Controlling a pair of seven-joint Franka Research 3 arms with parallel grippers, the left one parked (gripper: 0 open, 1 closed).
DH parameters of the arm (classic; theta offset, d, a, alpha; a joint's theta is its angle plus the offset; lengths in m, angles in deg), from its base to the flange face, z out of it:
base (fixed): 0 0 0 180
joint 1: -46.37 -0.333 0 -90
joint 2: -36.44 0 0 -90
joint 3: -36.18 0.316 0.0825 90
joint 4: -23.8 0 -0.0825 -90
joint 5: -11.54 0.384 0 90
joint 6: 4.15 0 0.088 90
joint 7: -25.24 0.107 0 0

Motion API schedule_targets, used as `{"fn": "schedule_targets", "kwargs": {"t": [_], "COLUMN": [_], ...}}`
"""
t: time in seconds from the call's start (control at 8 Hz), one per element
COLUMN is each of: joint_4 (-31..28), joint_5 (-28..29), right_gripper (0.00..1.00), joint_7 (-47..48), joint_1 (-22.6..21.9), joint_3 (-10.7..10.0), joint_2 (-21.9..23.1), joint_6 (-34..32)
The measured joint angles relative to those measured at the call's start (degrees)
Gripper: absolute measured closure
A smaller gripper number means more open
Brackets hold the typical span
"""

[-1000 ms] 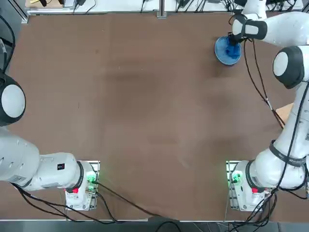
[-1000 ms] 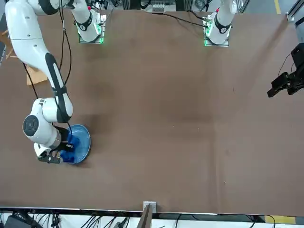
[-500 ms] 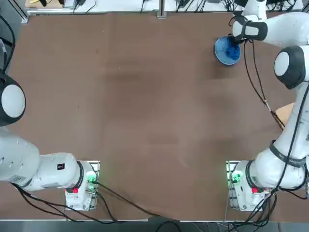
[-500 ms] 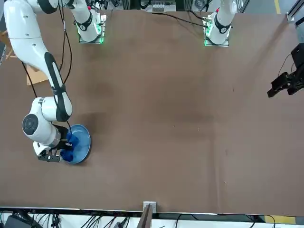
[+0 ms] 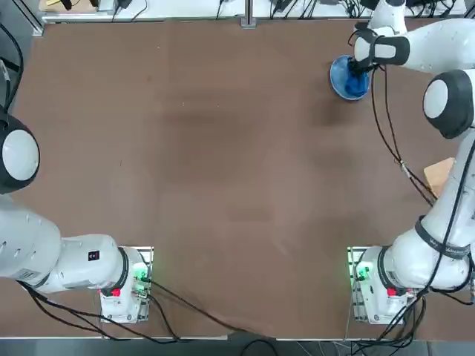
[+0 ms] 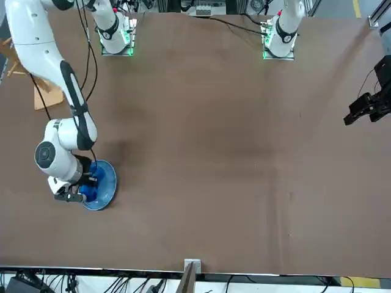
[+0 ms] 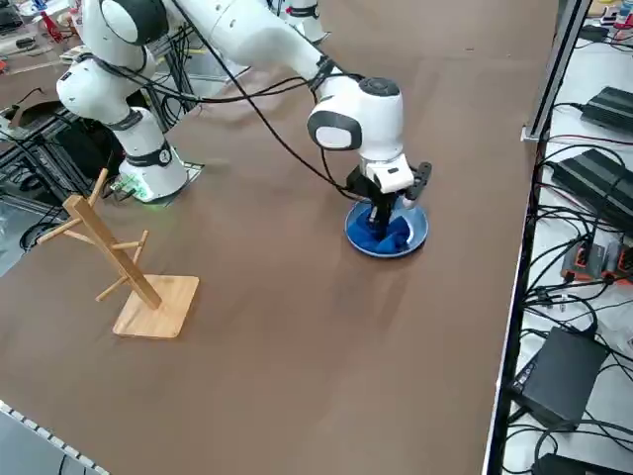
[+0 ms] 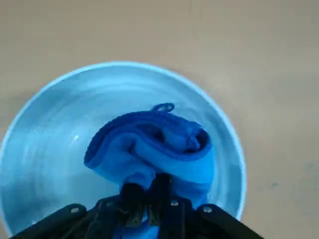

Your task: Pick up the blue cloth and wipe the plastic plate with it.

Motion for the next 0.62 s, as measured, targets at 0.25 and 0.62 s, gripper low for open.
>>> {"fn": "schedule_targets", "kwargs": {"t": [0.25, 0.62], "joint_4": [-0.35, 0.31], "joint_5": [-0.1, -0.1], "right_gripper": [0.94, 0.94], "joint_7": [2.86, 5.27], "joint_1": [-1.63, -2.66], "joint_3": [-0.05, -0.06], "joint_2": [0.23, -0.13], "joint_6": [-0.13, -0.18]}}
